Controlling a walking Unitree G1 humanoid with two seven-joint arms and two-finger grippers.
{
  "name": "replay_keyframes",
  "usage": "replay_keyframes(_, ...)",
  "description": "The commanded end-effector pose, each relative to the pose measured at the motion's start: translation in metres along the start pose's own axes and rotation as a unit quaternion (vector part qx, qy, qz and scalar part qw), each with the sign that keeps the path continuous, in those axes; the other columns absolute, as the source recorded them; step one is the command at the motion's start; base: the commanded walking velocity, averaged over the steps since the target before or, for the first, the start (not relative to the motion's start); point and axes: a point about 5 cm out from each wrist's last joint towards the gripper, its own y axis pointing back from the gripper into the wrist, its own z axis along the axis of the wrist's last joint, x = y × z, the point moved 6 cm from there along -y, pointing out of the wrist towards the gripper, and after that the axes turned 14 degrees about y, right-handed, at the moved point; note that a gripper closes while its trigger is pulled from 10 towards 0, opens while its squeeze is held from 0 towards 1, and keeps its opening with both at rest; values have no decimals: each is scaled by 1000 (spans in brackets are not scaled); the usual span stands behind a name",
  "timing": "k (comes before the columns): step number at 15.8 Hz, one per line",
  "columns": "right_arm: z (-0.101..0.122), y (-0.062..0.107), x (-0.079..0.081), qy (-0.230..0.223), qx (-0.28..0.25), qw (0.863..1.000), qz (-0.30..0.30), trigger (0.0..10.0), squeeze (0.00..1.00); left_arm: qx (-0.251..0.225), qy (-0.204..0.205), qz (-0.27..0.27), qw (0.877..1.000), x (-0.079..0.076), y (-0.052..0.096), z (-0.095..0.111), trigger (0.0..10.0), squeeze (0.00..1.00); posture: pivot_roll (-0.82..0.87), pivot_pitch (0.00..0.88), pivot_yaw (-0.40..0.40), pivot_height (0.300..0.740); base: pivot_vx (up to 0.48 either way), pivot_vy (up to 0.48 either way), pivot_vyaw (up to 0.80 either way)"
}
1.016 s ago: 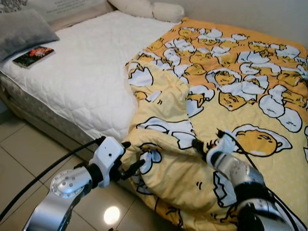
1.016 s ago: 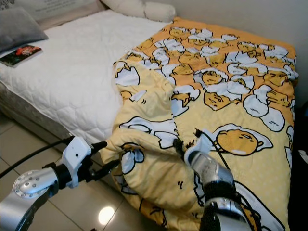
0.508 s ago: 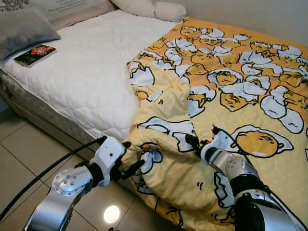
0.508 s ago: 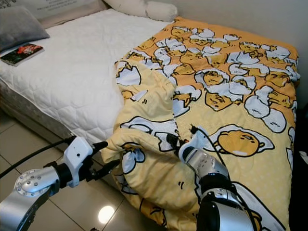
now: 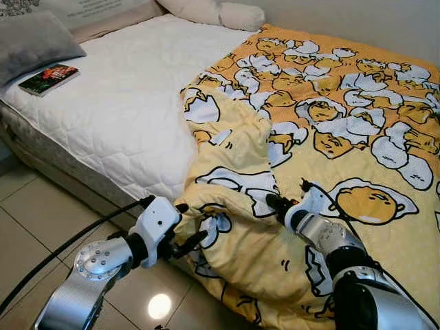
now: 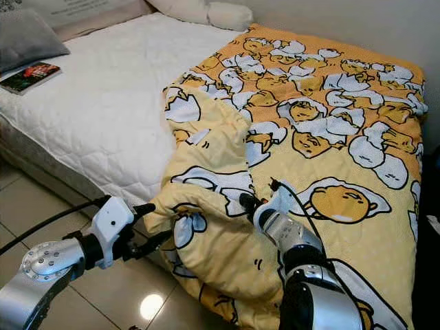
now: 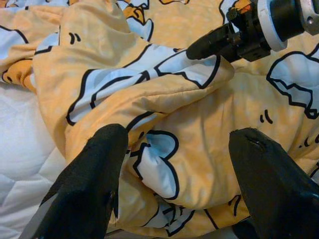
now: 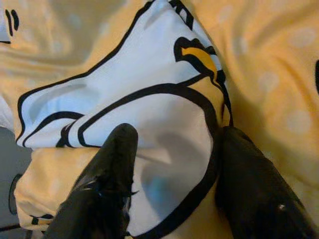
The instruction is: Clean up the room
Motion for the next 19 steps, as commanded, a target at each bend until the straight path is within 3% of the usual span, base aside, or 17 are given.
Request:
replay_keyframes(1,7,0,1,1,-10,1000,3,0,0,3,-9,-2,1000,2,-1,1,10000,0,-25,7,-16,740,0,0,0)
replay_keyframes(16,6,-3,10,14,-8,1000,22,0,0,12,-19,-1,1000,6,0,-7,10000,0,-16,0,-11,740,0,0,0)
replay_keyframes(18,9,-4,20,50,-9,998,35,0,0,0,-27,19,999,13,2,-2,10000,0,-12,0,-14,740,0,0,0)
replay_keyframes(19,14,-5,41,82,-14,995,63,0,0,-21,-25,55,998,30,7,10,10000,0,-11,0,-16,740,0,0,0)
